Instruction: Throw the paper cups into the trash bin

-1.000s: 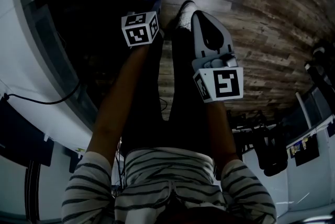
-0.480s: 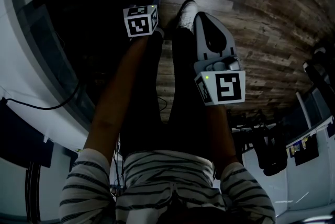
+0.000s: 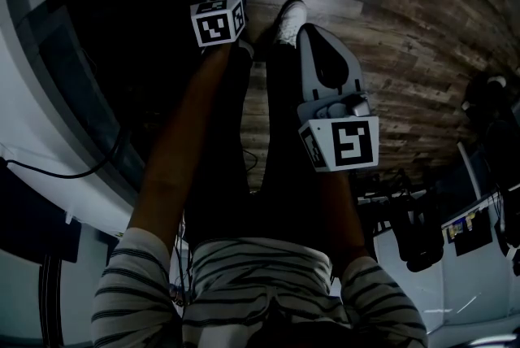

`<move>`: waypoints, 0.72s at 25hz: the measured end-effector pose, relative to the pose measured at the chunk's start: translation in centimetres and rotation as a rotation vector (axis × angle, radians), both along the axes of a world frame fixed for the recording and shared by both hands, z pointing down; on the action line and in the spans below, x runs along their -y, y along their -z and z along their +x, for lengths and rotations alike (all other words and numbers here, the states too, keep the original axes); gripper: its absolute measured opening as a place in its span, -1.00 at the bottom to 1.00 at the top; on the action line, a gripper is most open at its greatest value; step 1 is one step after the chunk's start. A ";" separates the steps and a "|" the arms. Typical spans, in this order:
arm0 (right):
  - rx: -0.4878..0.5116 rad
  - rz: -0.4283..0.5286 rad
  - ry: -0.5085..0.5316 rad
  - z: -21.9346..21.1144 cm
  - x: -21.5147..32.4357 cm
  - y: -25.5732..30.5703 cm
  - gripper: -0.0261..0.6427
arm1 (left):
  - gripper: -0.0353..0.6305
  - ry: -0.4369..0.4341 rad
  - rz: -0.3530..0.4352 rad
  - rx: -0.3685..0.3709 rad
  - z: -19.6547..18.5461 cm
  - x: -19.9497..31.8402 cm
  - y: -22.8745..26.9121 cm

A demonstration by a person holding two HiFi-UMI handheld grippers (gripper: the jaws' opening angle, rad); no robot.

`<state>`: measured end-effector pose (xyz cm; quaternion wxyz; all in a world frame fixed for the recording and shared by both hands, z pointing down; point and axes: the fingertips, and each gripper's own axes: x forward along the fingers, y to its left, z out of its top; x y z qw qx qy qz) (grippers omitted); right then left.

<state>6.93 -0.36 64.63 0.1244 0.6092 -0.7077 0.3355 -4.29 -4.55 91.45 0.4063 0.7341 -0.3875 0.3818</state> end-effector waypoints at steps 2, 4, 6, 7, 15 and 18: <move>-0.001 -0.004 0.006 -0.1 0.0 -0.3 -0.87 | -0.09 0.006 -0.007 -0.004 -0.1 0.1 -0.5; 0.001 -0.009 0.004 -0.3 0.1 -0.6 -0.87 | -0.09 0.012 -0.020 -0.005 -0.1 0.1 -1.0; 0.003 -0.010 0.005 -0.3 0.2 -0.9 -0.87 | -0.09 0.012 -0.032 0.001 -0.2 0.1 -1.4; 0.001 -0.009 0.011 -0.3 0.2 -1.0 -0.87 | -0.09 0.011 -0.039 0.006 -0.2 0.1 -1.6; -0.015 -0.030 0.021 -0.3 0.5 -2.5 -0.87 | -0.09 0.008 -0.116 0.012 -0.1 -0.3 -3.9; -0.016 -0.030 0.020 -0.3 1.0 -2.7 -0.87 | -0.09 0.002 -0.137 0.008 0.3 -0.1 -4.5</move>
